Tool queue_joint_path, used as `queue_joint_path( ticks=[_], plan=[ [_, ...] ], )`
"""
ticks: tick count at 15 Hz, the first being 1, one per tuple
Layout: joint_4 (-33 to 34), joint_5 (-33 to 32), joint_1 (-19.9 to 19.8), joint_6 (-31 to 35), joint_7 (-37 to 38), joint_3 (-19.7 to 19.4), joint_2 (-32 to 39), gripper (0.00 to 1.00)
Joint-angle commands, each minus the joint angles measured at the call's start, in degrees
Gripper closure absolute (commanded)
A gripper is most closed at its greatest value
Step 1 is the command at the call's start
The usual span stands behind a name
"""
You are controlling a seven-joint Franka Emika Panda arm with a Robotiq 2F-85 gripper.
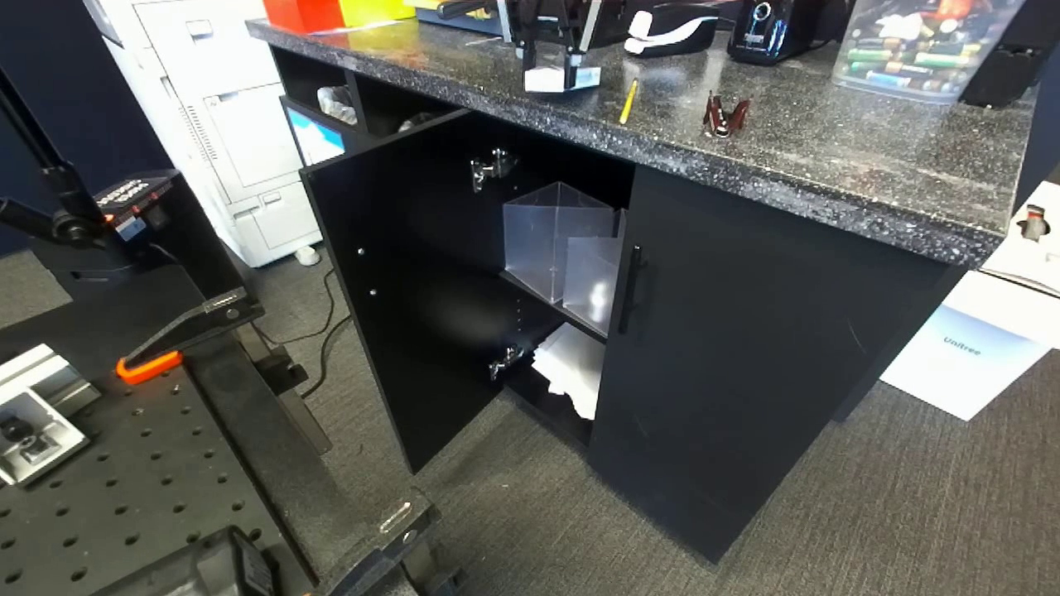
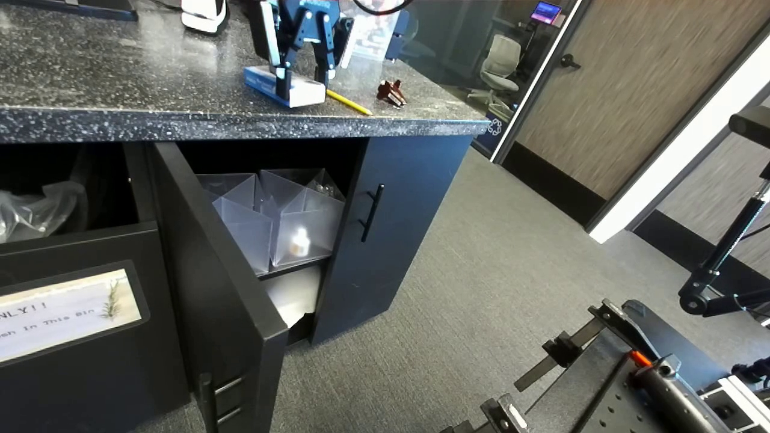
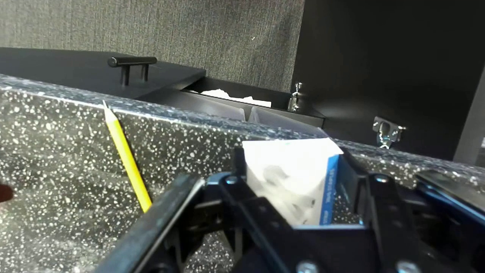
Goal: Pick the blue and white box and put it on the left side of the counter
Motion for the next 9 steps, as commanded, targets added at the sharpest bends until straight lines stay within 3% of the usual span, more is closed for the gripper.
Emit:
queue_joint_path(
  ticks=[1, 2, 3, 6, 9],
  plan=[
    [1.3, -0.4, -0.7, 2.2, -1.3, 0.0, 1.9, 0.67],
    [1.3, -0.2, -1.0, 2.6, -1.1, 0.0, 2.1, 0.38],
    [1.3, 0.3, -1.3, 2.8, -1.3, 0.5, 2.2, 0.16],
    [0.6, 1.8, -1.9, -1.1, -3.1, 2.1, 1.1, 0.0],
    [-2.1, 4.6, -2.1, -14.4, -5.2, 4.6, -5.9, 0.0]
  ],
)
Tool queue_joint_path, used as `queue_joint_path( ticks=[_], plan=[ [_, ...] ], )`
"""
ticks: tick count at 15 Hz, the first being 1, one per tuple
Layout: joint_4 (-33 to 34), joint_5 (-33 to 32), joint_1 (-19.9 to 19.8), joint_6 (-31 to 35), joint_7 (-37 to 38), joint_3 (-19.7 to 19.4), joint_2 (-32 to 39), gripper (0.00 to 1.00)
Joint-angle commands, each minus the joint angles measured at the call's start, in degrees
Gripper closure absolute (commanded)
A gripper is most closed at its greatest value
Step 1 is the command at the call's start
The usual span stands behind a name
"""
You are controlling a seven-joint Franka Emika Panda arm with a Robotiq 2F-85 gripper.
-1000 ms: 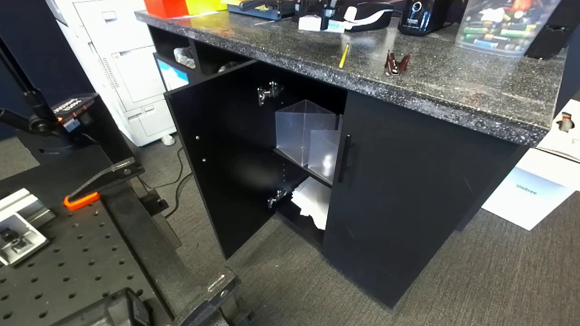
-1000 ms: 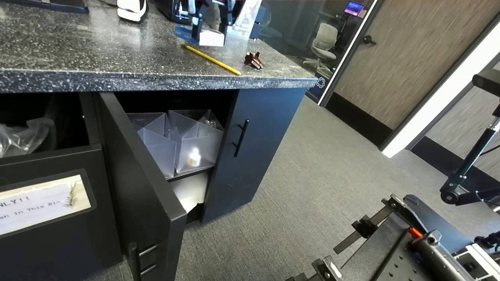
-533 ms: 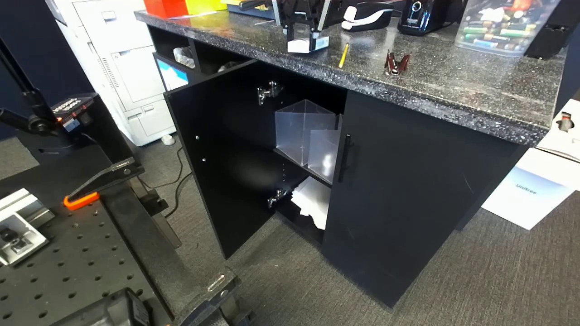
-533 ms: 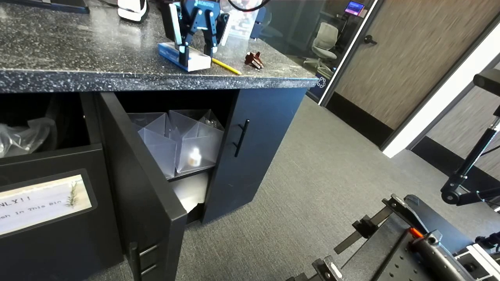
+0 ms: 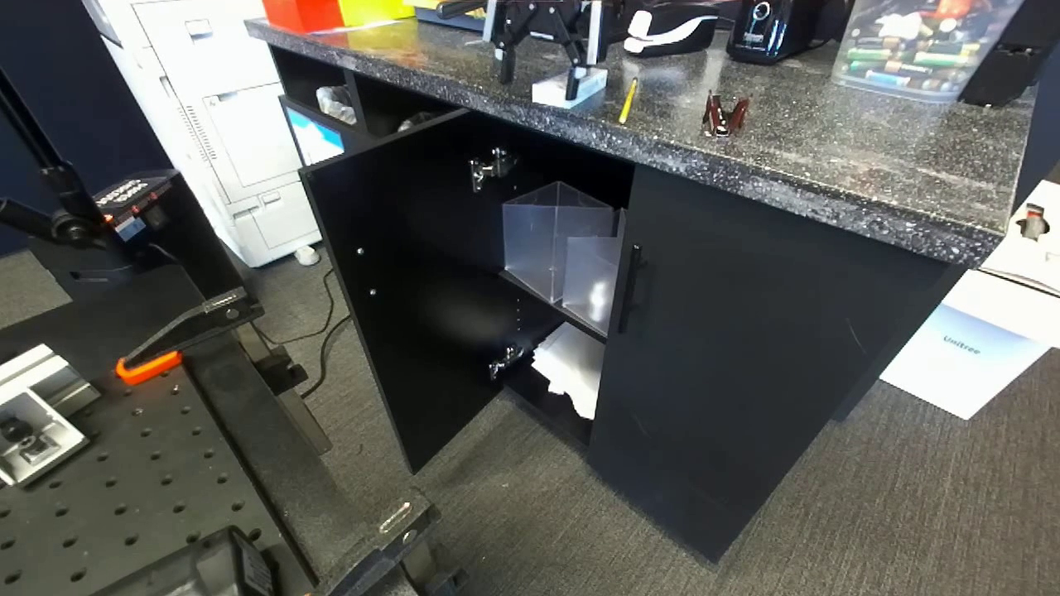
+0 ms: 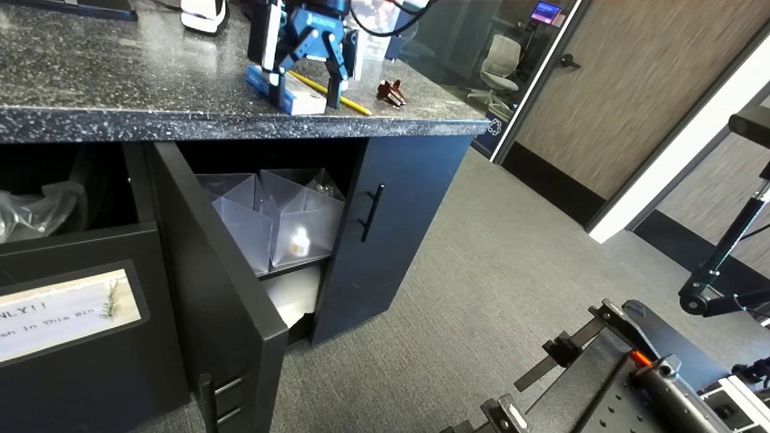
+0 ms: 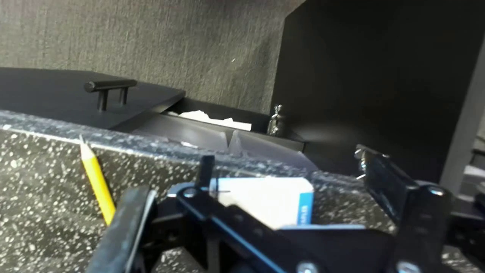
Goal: Pick the blue and white box and put it on the left side of the counter
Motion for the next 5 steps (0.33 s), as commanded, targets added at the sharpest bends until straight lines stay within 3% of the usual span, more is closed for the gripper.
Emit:
queue_joint_path(
  ticks=[1, 2, 3, 5],
  plan=[
    [-2.9, 2.4, -0.5, -15.0, -2.7, 2.8, -8.6, 0.0],
    [-4.2, 2.2, -0.7, -19.5, -3.1, 2.6, -11.1, 0.0],
    [0.0, 1.5, 0.1, -13.0, -1.6, 1.6, -5.2, 0.0],
    [5.0, 1.5, 0.2, -21.2, -2.0, 1.8, -5.8, 0.0]
  ],
)
